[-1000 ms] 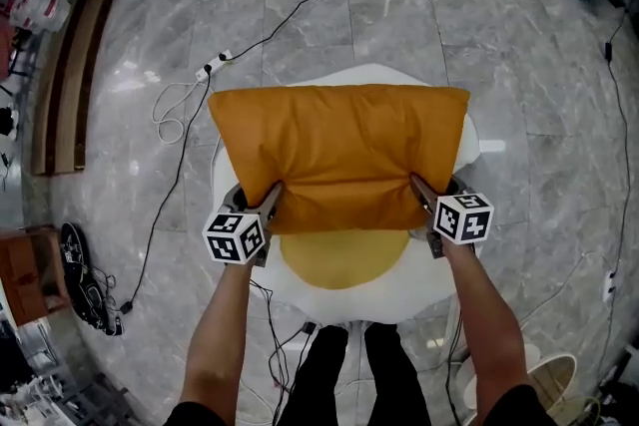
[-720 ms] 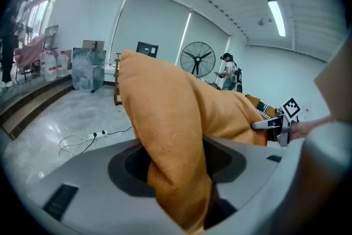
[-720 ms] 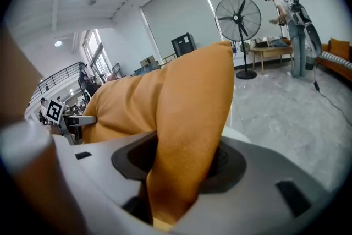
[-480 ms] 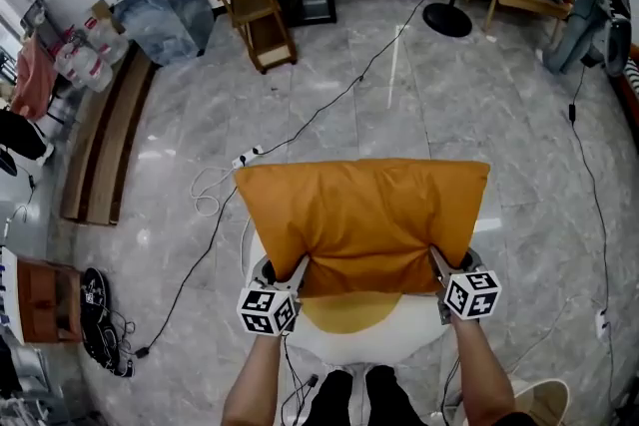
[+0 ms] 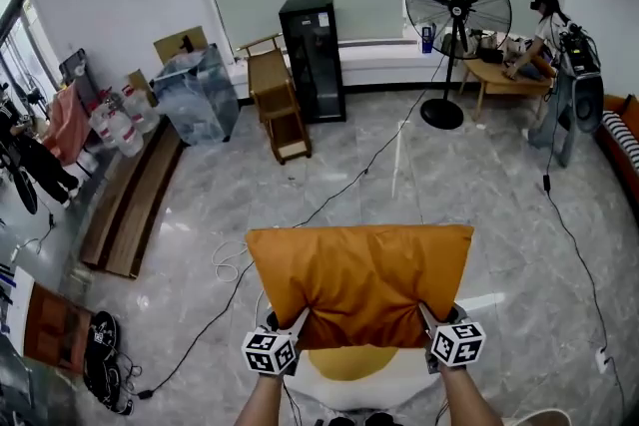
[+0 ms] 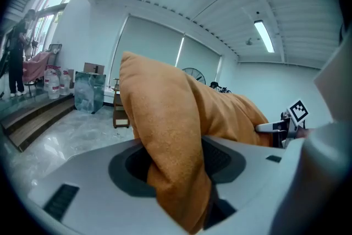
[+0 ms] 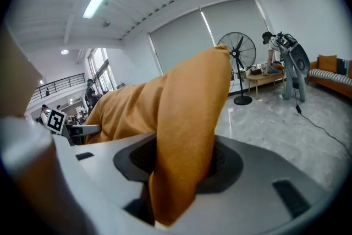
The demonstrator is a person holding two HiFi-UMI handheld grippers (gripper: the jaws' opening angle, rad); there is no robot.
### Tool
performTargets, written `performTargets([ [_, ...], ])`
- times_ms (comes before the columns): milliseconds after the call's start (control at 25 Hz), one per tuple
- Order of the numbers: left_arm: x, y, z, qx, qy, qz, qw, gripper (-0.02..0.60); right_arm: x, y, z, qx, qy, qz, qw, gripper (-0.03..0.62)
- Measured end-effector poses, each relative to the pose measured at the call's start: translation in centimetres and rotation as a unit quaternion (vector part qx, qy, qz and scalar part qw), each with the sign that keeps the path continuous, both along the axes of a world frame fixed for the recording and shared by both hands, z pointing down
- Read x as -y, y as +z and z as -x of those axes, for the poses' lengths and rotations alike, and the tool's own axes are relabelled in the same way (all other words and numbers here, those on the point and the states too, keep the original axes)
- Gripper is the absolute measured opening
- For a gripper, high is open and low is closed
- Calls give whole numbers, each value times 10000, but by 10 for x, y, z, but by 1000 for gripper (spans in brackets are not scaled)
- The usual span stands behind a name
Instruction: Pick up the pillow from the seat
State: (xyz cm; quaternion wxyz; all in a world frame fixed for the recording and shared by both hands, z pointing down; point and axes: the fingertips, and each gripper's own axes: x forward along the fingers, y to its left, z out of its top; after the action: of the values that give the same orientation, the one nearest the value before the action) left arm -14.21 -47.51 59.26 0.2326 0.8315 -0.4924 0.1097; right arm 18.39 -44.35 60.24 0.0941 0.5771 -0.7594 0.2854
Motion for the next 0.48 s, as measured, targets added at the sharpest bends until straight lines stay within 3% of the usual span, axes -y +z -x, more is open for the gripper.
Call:
performTargets([
  [480, -27, -111, 6, -131, 42, -990, 9950, 245, -29, -118, 5, -271, 162, -1044, 9940, 186],
])
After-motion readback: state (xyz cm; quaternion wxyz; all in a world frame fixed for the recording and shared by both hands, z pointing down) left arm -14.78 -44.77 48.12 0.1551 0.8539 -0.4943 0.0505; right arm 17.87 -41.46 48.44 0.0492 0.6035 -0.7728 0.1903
